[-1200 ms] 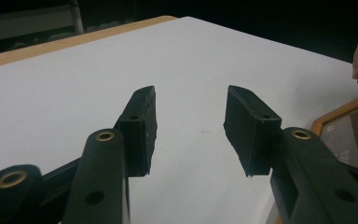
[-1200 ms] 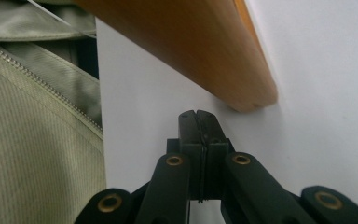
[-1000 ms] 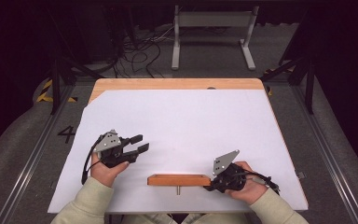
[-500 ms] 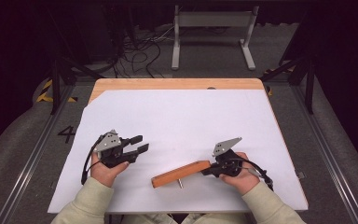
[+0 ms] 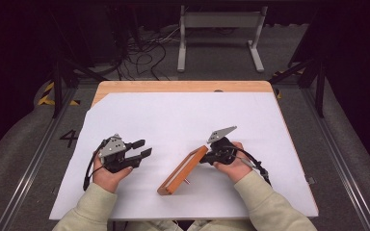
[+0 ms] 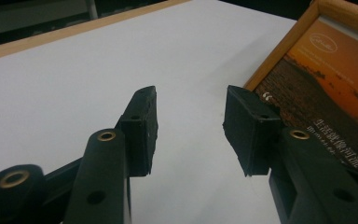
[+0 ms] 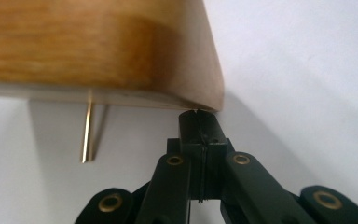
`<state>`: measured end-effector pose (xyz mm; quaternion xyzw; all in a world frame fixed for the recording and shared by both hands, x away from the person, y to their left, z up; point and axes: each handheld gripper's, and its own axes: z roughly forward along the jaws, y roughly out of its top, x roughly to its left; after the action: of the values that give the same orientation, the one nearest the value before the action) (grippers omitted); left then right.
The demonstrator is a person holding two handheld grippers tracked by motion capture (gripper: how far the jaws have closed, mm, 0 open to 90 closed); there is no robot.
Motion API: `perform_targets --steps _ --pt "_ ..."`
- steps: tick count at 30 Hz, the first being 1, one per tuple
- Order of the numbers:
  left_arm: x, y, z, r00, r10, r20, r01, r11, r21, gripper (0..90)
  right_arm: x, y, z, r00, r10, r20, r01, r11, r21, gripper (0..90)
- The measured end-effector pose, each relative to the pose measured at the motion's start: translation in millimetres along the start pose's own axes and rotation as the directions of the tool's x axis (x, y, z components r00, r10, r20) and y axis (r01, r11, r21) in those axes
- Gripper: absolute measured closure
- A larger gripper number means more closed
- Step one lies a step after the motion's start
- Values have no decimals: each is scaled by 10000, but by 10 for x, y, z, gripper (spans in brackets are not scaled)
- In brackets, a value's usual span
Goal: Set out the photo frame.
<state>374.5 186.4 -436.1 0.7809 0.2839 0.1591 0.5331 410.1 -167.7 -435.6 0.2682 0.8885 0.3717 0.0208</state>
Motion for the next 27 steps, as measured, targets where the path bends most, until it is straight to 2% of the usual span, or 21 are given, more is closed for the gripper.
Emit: perform_targets --steps 6,13,15,18,20,23,27 --pt "19 -18 11 10000 -36 -18 37 9995 302 546 -69 186 145 9999 19 132 -19 10000 23 900" --pt "21 -29 5 9999 138 31 -139 9986 512 588 -122 408 332 9999 -49 -89 49 10000 58 900" --pt "25 -29 3 9998 178 23 -179 9985 520 589 -120 453 374 9998 -68 -172 69 9999 86 900" --pt "37 -34 -7 9997 219 -104 -213 9983 540 589 -107 557 486 9980 -213 -588 205 9997 -138 900" --pt "46 -37 -15 9997 193 -167 -183 9984 531 588 -103 601 540 9970 -174 -752 171 9998 -49 900" --pt "57 -43 -25 9997 144 -221 -132 9985 526 585 -81 648 582 9961 -310 -821 310 9995 -21 900" --pt "85 -52 -53 9996 47 -284 -33 9988 481 583 13 759 651 9906 -837 -1084 848 9964 52 900"
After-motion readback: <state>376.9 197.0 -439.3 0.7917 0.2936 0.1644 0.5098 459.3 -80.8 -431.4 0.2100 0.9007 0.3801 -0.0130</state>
